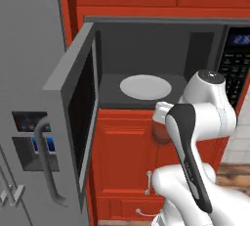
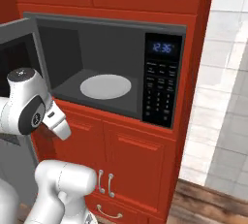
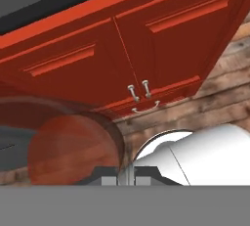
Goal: Place the microwavable item in the microwave. Then, close the microwave door and press the start button.
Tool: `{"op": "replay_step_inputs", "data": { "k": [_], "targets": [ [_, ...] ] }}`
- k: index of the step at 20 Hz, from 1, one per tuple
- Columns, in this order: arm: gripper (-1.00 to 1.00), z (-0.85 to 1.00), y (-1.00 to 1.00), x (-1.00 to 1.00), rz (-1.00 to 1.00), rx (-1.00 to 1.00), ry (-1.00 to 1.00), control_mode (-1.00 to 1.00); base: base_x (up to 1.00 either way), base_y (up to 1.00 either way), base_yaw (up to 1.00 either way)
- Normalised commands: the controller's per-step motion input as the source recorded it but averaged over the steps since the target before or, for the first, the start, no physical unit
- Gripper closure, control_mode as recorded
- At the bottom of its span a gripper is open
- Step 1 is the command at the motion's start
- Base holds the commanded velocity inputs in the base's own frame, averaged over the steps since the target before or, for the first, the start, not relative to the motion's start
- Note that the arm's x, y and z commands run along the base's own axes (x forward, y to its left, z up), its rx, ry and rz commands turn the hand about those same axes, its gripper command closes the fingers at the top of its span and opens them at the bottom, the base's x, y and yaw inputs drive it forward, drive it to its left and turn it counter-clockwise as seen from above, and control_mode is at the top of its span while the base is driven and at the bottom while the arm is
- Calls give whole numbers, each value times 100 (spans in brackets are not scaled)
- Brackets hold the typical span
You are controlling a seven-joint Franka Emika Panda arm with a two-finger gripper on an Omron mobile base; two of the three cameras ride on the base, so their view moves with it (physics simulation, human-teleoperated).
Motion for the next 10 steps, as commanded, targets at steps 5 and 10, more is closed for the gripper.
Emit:
{"op": "replay_step_inputs", "data": {
  "k": [5, 10],
  "targets": [
    [100, 0, 0, 0, 0, 0, 0, 100, 34, -23, 50],
    [100, 0, 0, 0, 0, 0, 0, 100, 5, -26, 46]
  ]
}}
